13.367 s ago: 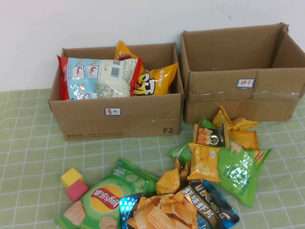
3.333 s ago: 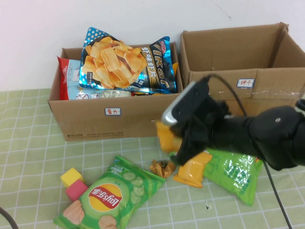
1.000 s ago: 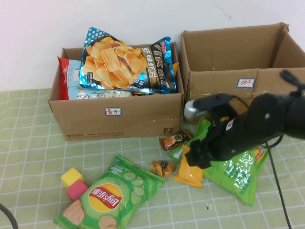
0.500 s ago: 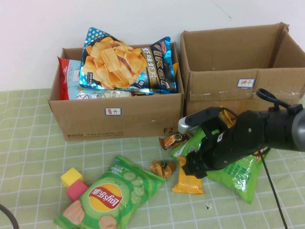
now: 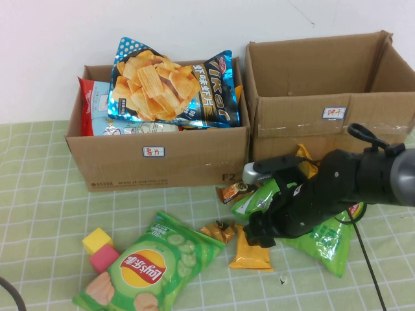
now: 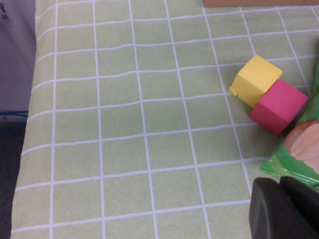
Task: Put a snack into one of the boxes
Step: Pick up the biscuit
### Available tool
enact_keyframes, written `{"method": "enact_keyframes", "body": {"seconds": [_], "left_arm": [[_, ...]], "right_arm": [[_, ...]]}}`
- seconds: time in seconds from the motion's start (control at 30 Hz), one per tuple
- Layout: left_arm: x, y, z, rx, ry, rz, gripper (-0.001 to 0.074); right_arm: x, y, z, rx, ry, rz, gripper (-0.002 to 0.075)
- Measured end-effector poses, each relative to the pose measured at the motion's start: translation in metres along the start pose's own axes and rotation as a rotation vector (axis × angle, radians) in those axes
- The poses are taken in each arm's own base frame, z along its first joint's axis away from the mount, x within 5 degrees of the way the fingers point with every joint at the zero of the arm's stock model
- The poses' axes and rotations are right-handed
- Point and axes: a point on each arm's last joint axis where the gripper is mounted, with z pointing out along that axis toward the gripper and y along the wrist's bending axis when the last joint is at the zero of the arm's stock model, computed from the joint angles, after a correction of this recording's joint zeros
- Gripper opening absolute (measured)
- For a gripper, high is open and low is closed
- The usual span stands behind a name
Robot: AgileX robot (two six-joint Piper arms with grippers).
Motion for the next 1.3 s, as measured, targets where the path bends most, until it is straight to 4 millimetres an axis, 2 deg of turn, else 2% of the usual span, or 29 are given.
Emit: {"method": "enact_keyframes", "body": {"seconds": [0.3, 0.5, 0.63, 0.8, 1.1, 1.3], "left_arm": [[0.000, 0.000, 0.000, 0.000, 0.000, 0.000, -0.0001], [-0.001, 0.000, 0.000, -0.001, -0.006, 0.000, -0.0001], [-0.001, 0.000, 0.000, -0.002, -0.007, 0.000, -0.0001], [-0.001, 0.000, 0.000, -0.002, -0.007, 0.000, -0.0001], [0.002, 0.000, 0.001, 0.002, -0.002, -0.007, -0.0001], [0.002, 0.000, 0.001, 0.004, -0.002, -0.010, -0.0001]], "right_arm": [[-0.009, 0.004, -0.003, -0.026, 0.020, -0.011, 0.0456], [-0.026, 0.014, -0.019, -0.070, 0.051, -0.020, 0.0587], [-0.024, 0.015, -0.022, -0.063, 0.092, -0.010, 0.0640], [-0.015, 0.017, -0.013, -0.027, 0.168, -0.066, 0.0650], [-0.010, 0.047, 0.004, -0.010, 0.139, -0.185, 0.0651], [-0.008, 0.043, 0.015, 0.038, 0.149, -0.256, 0.0652]]}}
